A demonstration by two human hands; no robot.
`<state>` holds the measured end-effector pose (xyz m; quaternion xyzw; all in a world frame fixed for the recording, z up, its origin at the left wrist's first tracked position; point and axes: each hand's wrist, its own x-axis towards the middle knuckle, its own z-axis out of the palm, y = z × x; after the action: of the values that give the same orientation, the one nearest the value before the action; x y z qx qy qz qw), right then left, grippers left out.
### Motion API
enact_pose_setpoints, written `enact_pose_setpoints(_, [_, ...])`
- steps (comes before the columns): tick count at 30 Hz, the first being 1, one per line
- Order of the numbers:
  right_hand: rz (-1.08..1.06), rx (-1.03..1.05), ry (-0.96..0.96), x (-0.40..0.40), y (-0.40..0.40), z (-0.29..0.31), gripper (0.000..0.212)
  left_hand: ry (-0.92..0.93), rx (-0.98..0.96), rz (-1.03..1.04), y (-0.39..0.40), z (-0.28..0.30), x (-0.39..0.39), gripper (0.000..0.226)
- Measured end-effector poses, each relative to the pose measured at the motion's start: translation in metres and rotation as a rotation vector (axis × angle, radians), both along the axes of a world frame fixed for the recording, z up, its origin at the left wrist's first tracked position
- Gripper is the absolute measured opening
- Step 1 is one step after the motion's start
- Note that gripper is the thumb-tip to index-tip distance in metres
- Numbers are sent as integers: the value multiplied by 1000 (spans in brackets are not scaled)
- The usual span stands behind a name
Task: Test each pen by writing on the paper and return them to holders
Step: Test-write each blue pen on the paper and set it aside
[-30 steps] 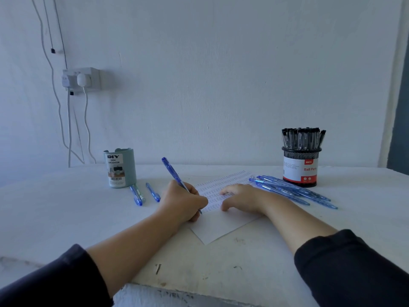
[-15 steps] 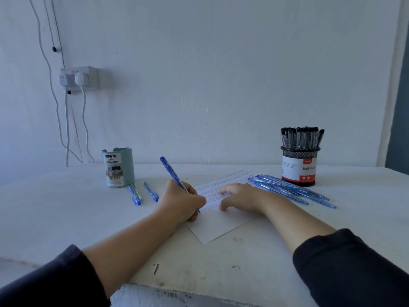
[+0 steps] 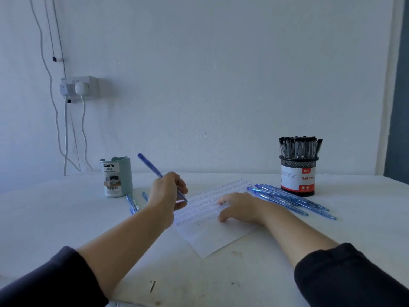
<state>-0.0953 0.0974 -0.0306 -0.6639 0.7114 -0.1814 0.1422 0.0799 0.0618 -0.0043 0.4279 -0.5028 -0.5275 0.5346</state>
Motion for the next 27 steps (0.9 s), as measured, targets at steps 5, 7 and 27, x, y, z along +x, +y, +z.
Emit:
enact_pose_setpoints(5, [-25, -19, -18, -2, -2, -2, 48, -35, -143, 21, -22, 24, -18, 15])
enact_pose_setpoints(7, [-32, -40, -20, -3, -4, -2, 44, 8, -157, 43, -32, 27, -27, 18])
enact_pose_setpoints(27, [-13, -86, 13, -13, -16, -8, 13, 103, -53, -59, -28, -3, -21, 32])
